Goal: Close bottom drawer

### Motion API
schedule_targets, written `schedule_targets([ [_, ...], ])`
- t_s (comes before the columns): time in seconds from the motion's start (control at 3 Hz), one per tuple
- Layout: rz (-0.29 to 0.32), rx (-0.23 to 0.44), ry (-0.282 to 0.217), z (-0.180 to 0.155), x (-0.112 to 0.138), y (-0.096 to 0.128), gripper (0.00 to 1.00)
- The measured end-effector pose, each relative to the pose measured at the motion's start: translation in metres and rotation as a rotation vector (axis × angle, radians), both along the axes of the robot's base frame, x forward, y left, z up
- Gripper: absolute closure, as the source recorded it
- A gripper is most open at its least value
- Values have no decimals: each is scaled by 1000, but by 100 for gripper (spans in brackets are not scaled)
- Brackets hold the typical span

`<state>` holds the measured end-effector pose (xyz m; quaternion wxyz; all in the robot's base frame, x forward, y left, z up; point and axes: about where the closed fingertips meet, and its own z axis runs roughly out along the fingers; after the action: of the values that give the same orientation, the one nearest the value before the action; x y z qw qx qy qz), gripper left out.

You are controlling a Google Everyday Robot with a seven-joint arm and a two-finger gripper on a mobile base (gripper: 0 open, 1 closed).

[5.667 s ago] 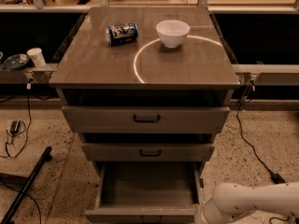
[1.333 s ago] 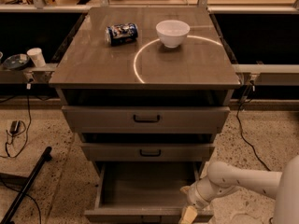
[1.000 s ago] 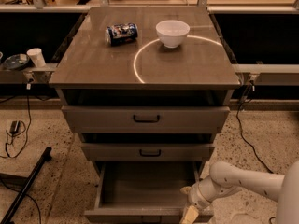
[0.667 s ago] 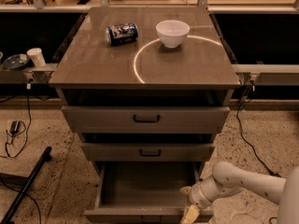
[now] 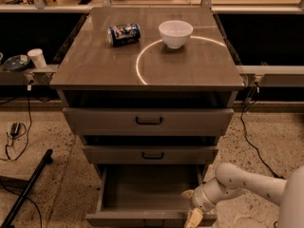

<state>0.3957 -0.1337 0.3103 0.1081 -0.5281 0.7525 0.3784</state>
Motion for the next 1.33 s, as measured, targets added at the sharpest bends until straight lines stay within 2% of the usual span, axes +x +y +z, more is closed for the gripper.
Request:
schedule_targets([
  [0.33,65,61,28,-2,0,1,0],
  [0.67,91,87,58,-8,-10,6,0],
  [1.33,76,109,54,-30,-14,12,0],
])
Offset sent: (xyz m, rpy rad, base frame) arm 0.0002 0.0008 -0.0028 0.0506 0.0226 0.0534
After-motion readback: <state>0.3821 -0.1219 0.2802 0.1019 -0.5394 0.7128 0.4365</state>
